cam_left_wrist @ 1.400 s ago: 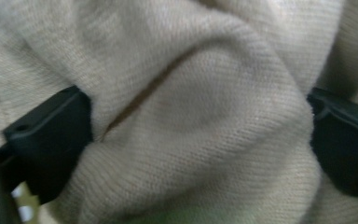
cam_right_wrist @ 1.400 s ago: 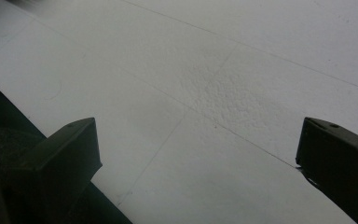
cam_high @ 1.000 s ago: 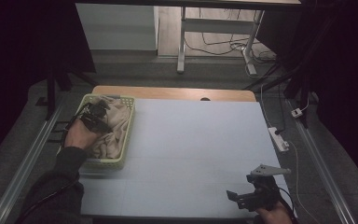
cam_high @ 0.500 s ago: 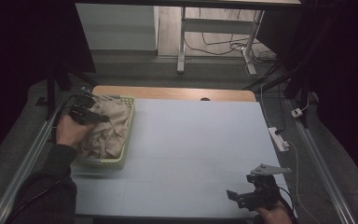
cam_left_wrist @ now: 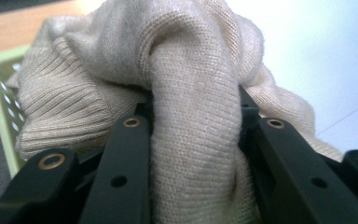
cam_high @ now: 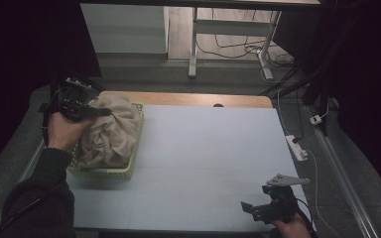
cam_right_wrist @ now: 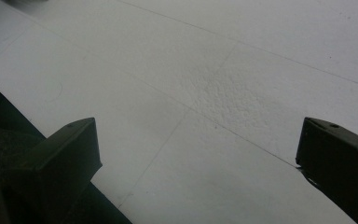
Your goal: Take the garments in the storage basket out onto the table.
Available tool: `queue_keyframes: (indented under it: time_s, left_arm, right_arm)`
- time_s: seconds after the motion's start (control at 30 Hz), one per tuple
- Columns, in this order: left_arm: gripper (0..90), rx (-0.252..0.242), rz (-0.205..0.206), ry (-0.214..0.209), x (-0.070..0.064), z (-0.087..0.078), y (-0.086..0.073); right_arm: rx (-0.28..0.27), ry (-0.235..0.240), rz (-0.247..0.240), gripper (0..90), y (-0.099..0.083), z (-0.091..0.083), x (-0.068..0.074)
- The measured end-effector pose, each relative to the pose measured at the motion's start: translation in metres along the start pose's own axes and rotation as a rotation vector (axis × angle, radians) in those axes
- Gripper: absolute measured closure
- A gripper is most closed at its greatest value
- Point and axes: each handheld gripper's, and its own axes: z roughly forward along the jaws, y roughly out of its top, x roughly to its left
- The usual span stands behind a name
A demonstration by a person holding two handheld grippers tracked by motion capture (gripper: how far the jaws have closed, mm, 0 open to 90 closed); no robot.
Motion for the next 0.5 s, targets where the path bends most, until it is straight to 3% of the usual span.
queue_keyframes:
  time_s: [0.5]
  left_arm:
    - [68.0, -0.112, 0.063, -0.045, -0.026, -0.044, 0.034]
  right_arm:
    - [-0.001, -0.001, 0.0, 0.0, 0.0, 0.0, 0.0]
